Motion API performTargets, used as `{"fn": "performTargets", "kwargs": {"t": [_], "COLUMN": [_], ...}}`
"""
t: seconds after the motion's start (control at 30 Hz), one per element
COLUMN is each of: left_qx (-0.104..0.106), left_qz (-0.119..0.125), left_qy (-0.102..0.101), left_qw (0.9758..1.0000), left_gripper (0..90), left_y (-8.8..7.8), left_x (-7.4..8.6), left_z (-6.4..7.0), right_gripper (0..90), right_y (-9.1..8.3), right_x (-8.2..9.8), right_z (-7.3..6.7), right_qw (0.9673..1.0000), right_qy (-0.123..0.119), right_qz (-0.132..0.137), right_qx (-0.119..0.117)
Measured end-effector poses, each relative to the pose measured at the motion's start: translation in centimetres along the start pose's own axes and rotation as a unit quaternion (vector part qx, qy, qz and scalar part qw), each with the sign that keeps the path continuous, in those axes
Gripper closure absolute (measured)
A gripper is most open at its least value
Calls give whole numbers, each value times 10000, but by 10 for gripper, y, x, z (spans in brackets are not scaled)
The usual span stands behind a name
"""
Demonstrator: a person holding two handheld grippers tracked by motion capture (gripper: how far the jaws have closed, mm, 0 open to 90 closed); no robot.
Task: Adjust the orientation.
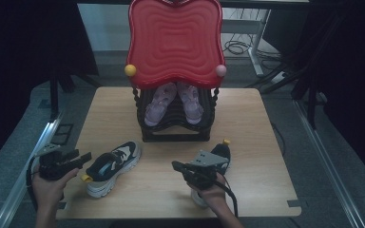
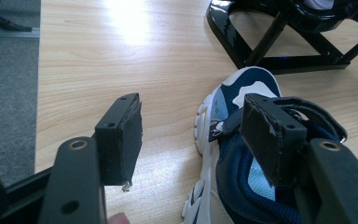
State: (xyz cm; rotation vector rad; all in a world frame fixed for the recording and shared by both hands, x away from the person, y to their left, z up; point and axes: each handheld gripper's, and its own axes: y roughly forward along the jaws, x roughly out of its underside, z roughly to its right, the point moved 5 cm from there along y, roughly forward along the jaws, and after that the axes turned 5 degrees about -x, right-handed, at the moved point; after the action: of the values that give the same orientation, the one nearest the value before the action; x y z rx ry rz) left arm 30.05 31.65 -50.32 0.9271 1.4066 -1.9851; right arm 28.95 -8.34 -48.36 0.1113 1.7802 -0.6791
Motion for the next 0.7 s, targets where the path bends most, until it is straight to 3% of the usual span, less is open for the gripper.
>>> {"fn": "performTargets", "kwargs": {"t": [0.2, 0.5, 0.7], "left_qx": [-35, -64, -43], "left_qz": [-31, 18, 40], "left_qy": [24, 7, 17], "left_qw": [10000, 10000, 10000], "left_gripper": [389, 386, 384], "left_y": [1, -1, -3], "left_x": [0, -1, -1], "left_z": [-2, -5, -2], "right_gripper": [894, 894, 895], "right_y": [-35, -78, -95], "right_x": [8, 19, 25], "right_z": [21, 46, 53], "right_qw": [9989, 9964, 9951], "right_qy": [274, 352, 358], "right_qz": [205, 504, 575], "right_qx": [316, 587, 714]}}
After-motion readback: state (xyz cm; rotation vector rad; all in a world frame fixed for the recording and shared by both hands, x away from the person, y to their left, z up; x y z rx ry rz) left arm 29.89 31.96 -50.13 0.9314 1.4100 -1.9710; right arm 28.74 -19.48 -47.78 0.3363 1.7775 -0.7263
